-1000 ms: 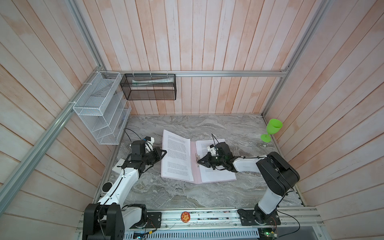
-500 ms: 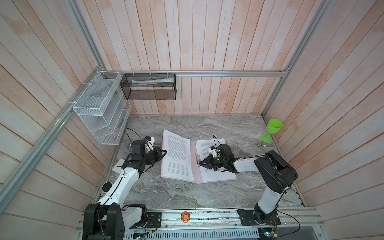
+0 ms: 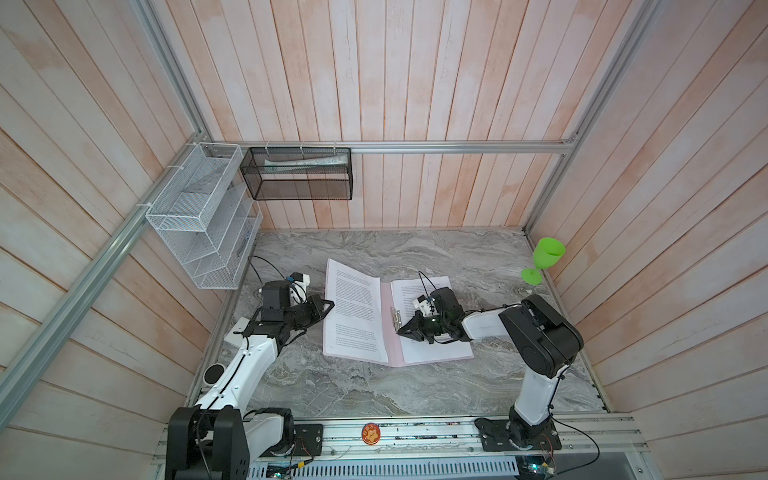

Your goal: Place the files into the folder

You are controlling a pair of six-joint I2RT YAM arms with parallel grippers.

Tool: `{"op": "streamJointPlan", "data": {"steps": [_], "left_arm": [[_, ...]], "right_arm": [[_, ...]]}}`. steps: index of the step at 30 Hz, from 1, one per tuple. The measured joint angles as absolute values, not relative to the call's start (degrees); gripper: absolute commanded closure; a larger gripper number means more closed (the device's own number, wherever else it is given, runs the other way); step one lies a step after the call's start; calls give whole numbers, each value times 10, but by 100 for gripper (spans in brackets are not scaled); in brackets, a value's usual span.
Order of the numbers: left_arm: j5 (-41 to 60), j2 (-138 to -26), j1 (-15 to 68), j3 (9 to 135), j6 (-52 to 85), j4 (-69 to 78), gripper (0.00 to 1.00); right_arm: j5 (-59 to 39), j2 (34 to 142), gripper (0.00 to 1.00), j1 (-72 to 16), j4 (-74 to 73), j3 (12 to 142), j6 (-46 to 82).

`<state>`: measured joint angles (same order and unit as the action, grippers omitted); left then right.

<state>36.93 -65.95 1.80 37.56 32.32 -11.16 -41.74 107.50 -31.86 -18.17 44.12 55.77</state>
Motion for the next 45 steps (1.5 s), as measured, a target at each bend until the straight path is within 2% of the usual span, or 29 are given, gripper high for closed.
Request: {"op": "streamJointPlan", "data": {"steps": [10,18,21,24,27,32,37,39,45], "left_arm": [[373,-668,12,376,323,-96,100],[377,-675,11,389,319,-106,100],[380,-683,12,410,310,-123,100],[380,-690,13,434,296,-148,100],[373,-694,13,461,280,-178,100],[370,-695,13,492,261,-216,100],[359,-702,13,519,248,-254,100],[356,-704,13,528,246,-264,100],[355,-721,22,547,247,-279,100]], "right_arm": [[-423,1097,100,-321,-117,493,526],[-452,1094,100,-321,-208,459,583],[-460,1094,91,-322,-215,459,601],[-466,1094,74,-322,-210,460,608],[-463,1082,61,-321,-178,464,593],[-423,1010,58,-297,-86,468,534],[-341,920,56,-213,-37,430,487],[-303,894,50,-181,-20,412,472],[-256,901,48,-122,-20,381,429]]}}
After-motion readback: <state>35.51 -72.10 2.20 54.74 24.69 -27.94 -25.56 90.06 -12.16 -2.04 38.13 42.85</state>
